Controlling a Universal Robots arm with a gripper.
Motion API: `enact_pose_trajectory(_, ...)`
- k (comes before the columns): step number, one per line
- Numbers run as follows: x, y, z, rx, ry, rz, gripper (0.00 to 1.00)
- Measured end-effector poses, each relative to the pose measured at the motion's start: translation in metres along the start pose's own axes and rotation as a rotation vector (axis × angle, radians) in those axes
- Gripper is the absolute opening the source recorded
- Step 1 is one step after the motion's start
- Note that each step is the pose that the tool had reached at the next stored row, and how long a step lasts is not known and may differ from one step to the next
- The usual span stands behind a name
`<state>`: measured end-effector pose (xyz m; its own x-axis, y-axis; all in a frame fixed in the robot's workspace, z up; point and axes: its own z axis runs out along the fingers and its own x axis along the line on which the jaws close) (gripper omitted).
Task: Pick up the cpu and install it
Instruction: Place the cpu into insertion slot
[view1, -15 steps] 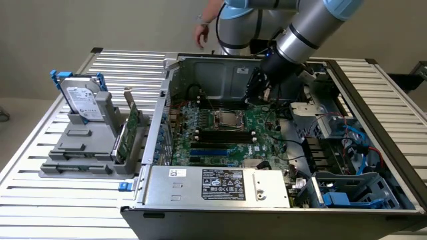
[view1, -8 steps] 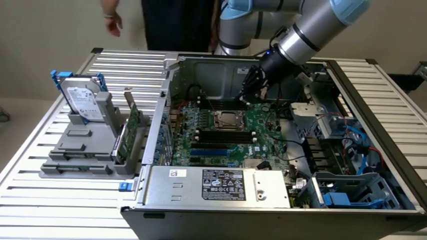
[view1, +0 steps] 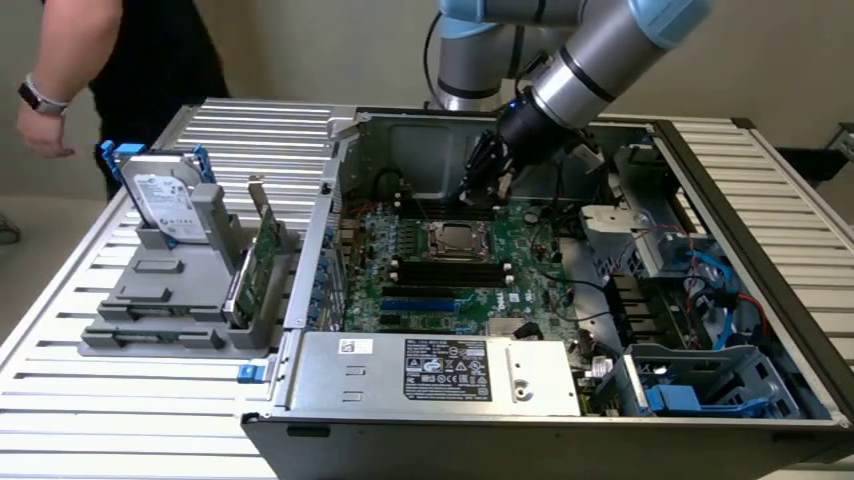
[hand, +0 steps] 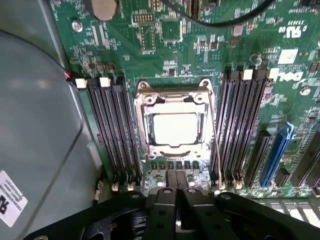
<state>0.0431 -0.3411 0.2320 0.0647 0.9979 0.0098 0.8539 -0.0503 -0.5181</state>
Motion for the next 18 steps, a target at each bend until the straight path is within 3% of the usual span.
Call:
enact_pose_trajectory(11,-0.004,-0.0429,0.0256,-0.0087,0.0002,0.000,0.11)
enact_pose_trajectory(14,-0.005,-0.0542,0.0308,-0.0185,-0.0006,0.000,0.11)
enact_pose_trajectory(18,-0.007,-0.0629,0.0330,-0.0372,-0.0023,0.001,0.11)
